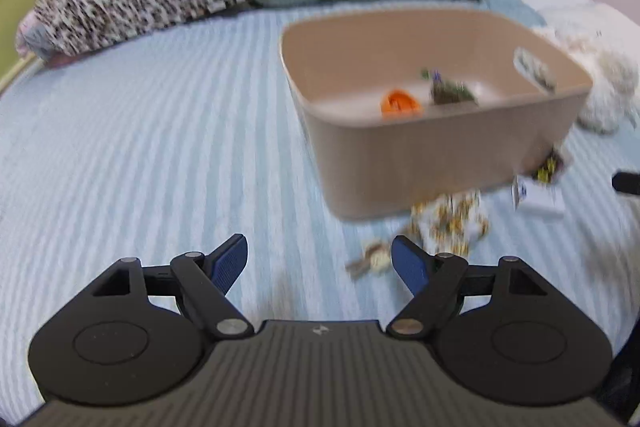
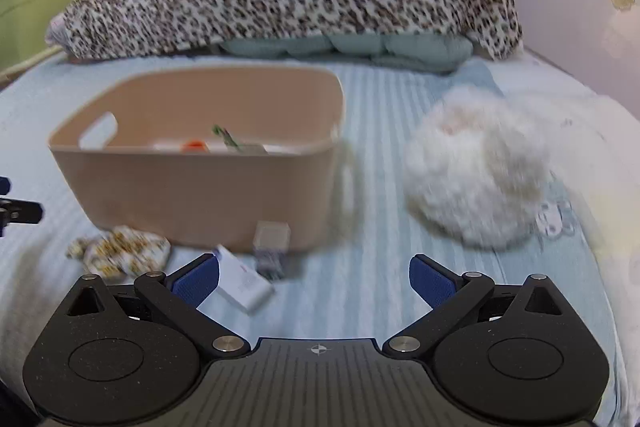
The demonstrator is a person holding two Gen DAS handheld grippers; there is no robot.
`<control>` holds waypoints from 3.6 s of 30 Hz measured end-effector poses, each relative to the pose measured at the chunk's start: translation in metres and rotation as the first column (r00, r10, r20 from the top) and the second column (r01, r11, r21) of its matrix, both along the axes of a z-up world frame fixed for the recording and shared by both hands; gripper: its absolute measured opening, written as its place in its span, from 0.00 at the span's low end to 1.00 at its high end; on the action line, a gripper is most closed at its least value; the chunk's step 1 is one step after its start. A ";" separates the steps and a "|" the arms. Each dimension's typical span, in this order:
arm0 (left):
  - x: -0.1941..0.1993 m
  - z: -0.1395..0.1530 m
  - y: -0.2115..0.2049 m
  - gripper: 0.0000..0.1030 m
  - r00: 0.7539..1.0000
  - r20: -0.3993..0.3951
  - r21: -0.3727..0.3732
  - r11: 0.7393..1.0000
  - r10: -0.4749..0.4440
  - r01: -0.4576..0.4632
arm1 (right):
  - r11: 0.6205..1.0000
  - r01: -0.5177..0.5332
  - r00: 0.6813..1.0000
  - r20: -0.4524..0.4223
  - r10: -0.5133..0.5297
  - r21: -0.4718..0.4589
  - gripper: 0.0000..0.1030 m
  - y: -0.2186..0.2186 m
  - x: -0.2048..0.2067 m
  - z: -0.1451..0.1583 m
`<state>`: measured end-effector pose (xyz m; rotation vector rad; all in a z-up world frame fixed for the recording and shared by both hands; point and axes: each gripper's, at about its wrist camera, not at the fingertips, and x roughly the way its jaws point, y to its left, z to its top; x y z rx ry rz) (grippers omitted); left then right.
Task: Organize objects
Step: 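Grasp the wooden bear clip with the left tool while the right tool grasps the printed carton, then carry both items over the basket and open both tools to drop them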
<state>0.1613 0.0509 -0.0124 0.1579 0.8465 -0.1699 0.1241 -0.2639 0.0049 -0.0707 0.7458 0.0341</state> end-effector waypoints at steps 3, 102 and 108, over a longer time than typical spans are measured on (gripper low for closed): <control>-0.001 -0.020 0.005 0.78 0.999 -0.039 0.028 1.000 -0.014 0.015 | 1.000 0.020 0.999 -0.029 -0.021 -0.005 1.00 -0.005 0.001 -0.014; 0.112 0.019 -0.104 0.24 0.991 0.105 0.026 0.997 -0.080 0.078 | 0.990 -0.091 0.991 0.112 0.079 0.106 0.20 0.049 0.118 0.026; 0.108 0.019 -0.096 0.30 0.993 0.088 0.033 0.997 -0.075 0.073 | 0.992 -0.094 0.994 0.069 0.087 0.090 0.37 0.052 0.116 0.010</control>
